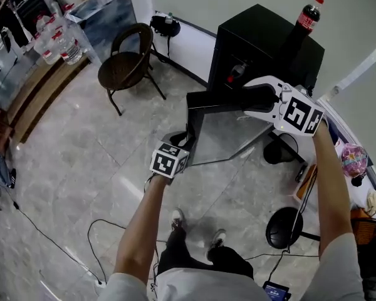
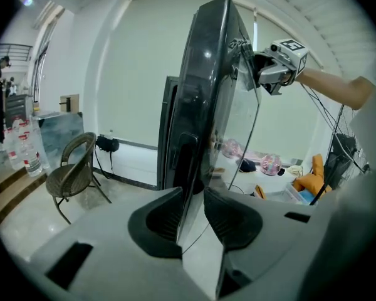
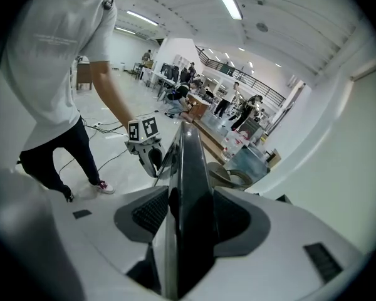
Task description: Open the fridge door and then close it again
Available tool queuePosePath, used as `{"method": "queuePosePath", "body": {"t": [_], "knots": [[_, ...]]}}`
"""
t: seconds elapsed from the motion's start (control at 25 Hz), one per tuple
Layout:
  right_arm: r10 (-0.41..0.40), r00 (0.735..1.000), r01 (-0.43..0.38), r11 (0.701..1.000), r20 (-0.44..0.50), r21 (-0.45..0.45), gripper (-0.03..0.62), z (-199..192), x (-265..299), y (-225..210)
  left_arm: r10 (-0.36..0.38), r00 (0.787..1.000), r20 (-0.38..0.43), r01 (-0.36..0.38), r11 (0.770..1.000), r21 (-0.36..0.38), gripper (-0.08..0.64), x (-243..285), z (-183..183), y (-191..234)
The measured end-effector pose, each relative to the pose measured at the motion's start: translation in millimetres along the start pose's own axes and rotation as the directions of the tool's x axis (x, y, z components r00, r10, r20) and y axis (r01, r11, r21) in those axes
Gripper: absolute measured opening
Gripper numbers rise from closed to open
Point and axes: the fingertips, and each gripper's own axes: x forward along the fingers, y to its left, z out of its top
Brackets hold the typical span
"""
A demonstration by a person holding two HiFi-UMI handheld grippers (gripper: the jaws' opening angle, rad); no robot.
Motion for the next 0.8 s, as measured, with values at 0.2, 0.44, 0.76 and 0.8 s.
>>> {"method": "queuePosePath", "body": {"t": [0.2,0.44,0.76,0.8], "knots": [[0.060,0.998,-0.060,0.997,-0.010,-0.041,0.219,9.1,-13.4,28.8,0.005,1.000,0.005,-0.005,1.000,-0.025,0.086,-22.5,-22.1,-39.4],[0.084,0.996,-0.085,0.995,-0.017,-0.060,0.221,20.9,-33.3,64.8,-0.003,1.000,0.006,0.003,1.000,-0.013,0.108,-55.9,-52.4,-82.2],[0.087,0.995,-0.091,0.993,-0.051,-0.074,0.239,18.9,-58.7,108.9,-0.088,0.996,-0.026,0.090,0.990,0.105,0.220,-74.7,-65.5,-144.5],[0.084,0.995,-0.089,0.993,-0.060,-0.077,0.244,17.6,-62.2,114.4,-0.099,0.994,-0.038,0.103,0.987,0.126,0.222,-74.5,-68.0,-154.2]]}}
